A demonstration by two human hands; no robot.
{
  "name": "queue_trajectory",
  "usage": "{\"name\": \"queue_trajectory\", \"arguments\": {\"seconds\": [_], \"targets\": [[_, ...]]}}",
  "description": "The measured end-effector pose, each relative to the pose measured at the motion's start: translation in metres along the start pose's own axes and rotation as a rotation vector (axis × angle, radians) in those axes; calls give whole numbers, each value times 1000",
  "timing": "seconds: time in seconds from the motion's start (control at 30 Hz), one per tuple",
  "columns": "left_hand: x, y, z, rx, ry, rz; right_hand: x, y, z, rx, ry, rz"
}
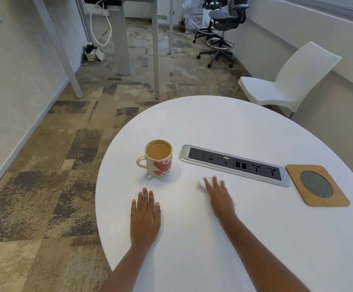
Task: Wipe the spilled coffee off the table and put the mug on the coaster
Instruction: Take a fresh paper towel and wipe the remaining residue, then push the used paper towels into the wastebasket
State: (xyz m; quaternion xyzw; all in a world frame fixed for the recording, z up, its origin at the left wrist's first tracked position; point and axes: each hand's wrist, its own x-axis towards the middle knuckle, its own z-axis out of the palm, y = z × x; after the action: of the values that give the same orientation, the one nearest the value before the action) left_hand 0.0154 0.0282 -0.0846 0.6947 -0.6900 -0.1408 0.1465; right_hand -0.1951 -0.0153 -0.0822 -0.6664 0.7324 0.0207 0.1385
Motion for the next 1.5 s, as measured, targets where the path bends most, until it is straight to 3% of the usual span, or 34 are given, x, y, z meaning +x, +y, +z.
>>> {"name": "queue_trajectory", "arguments": {"seconds": [0.17,0.4,0.73,0.97,1.27,1.5], "targets": [[1,2,2,67,-37,-8,-29,49,-1,19,61,128],[-10,28,15,61,-38,-38,-56,47,19,96,73,223],[-55,103,43,79,-83,-6,-102,67,15,317,-23,51],[-86,181,64,165,-138,170,-132,122,-13,571,47,81],[-114,299,101,39,-143,539,-171,224,-29,616,156,132],[-136,370,140,-153,-223,547,-205,316,-37,667,295,249]]}}
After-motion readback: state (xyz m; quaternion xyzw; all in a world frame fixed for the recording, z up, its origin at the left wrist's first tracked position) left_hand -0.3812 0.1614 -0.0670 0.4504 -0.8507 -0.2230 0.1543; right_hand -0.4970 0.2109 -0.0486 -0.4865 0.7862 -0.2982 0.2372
